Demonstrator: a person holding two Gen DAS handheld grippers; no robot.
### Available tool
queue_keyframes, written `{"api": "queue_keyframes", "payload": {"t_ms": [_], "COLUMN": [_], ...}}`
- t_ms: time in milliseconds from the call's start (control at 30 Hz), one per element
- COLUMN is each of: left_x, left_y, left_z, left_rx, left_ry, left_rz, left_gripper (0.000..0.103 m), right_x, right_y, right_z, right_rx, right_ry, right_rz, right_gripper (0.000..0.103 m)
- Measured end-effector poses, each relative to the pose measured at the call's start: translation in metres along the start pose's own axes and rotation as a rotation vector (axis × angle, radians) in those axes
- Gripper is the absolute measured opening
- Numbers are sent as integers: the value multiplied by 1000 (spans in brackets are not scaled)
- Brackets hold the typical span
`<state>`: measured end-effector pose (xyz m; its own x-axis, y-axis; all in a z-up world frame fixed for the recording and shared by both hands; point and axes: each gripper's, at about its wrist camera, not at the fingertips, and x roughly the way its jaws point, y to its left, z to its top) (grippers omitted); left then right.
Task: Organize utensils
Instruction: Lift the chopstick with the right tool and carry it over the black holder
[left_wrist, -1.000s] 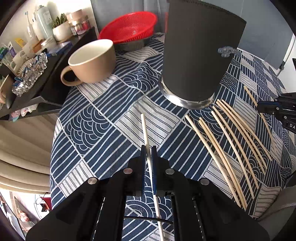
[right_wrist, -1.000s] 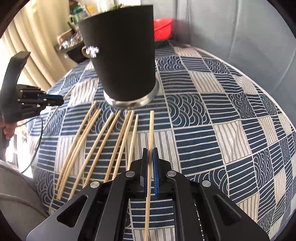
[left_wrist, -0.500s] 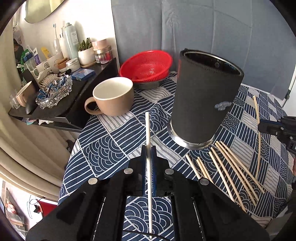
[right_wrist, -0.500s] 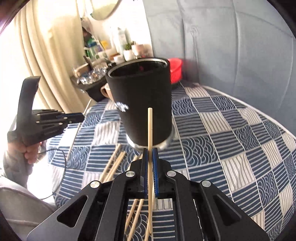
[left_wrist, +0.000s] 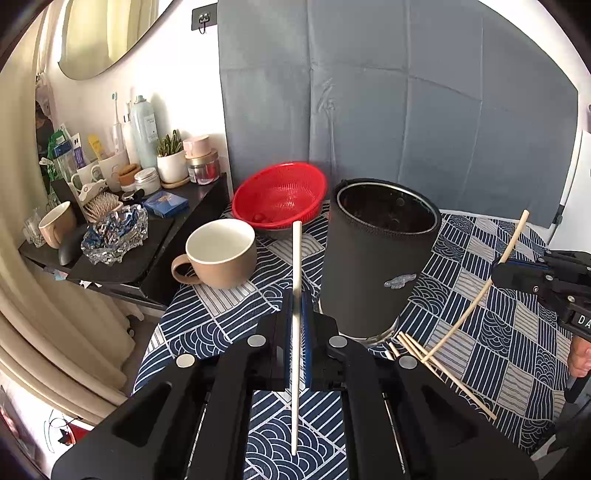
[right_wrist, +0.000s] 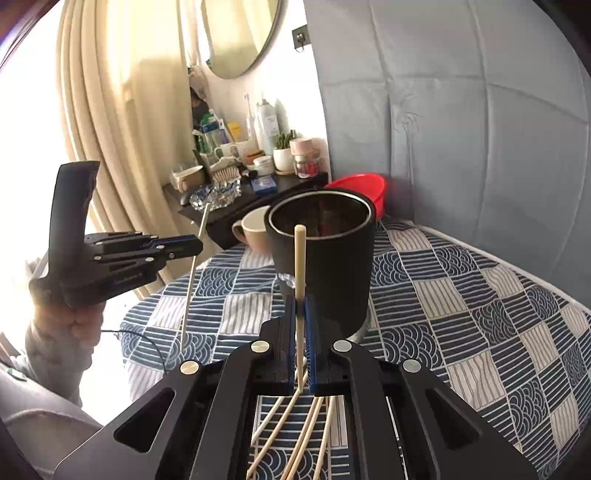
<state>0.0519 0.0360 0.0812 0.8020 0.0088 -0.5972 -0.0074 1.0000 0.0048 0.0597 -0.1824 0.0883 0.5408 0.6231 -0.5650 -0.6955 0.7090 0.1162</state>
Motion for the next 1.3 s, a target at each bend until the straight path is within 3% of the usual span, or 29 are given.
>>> {"api": "queue_keyframes", "payload": {"t_ms": [400, 800, 1300], "left_x": [-28, -47, -20], "left_y": [-11, -26, -34], "left_z": [35, 101, 141], "left_rx": [46, 81, 28], "left_ry": [-129, -273, -362], "left_rz": [-24, -65, -150], "left_gripper": [5, 5, 5], "right_x": [-32, -51, -37], "right_y": [15, 46, 9], "right_z": [41, 102, 128], "right_rx": [-59, -241, -198], "right_ry": [-111, -211, -272], "right_rz": [6, -16, -4], "right_gripper": [5, 5, 5]}}
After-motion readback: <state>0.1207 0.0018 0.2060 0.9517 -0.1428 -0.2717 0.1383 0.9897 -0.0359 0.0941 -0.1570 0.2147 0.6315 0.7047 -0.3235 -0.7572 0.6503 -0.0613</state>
